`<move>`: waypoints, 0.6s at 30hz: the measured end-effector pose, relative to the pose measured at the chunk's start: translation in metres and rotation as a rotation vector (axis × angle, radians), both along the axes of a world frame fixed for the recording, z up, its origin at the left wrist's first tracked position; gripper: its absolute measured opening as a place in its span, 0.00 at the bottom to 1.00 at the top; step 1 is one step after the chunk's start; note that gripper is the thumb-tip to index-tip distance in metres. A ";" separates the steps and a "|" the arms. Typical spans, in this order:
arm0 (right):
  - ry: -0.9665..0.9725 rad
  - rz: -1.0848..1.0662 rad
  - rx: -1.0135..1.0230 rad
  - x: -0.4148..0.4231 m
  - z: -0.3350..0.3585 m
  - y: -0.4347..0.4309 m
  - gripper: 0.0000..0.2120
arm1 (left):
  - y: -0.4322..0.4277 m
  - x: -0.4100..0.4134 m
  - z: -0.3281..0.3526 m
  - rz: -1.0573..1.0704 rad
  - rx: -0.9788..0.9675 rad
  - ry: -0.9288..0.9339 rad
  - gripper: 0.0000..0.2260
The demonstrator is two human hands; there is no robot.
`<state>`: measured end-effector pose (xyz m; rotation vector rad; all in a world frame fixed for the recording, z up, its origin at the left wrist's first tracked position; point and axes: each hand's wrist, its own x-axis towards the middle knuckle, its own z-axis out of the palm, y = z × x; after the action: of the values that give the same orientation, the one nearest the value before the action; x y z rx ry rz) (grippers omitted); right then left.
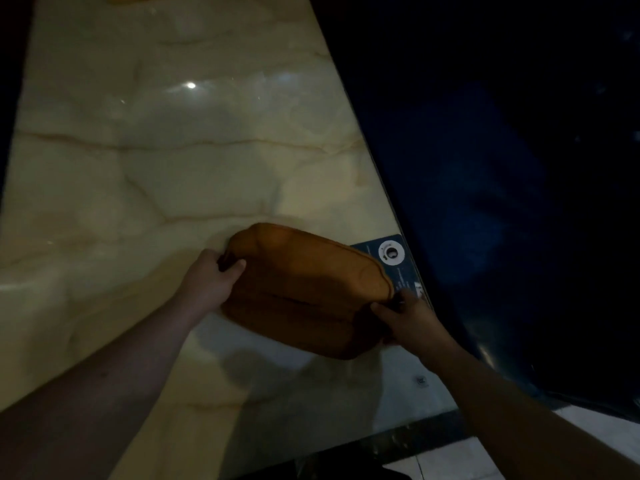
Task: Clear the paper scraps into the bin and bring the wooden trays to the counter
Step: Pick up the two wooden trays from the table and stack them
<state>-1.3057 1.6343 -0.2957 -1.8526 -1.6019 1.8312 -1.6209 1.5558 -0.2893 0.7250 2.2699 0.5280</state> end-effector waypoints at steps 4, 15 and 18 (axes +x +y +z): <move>0.068 -0.037 0.073 -0.012 0.010 0.013 0.19 | -0.023 0.003 0.017 0.126 0.068 0.006 0.16; 0.320 0.057 0.233 -0.061 0.067 0.027 0.11 | -0.101 0.030 0.072 0.367 0.295 0.084 0.14; 0.331 0.122 0.326 -0.072 0.087 0.014 0.11 | -0.135 0.041 0.095 0.397 0.435 0.088 0.14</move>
<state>-1.3776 1.6481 -0.2085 -1.2701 -1.7859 1.6837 -1.5799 1.4206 -0.1939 0.5009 2.4188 1.2268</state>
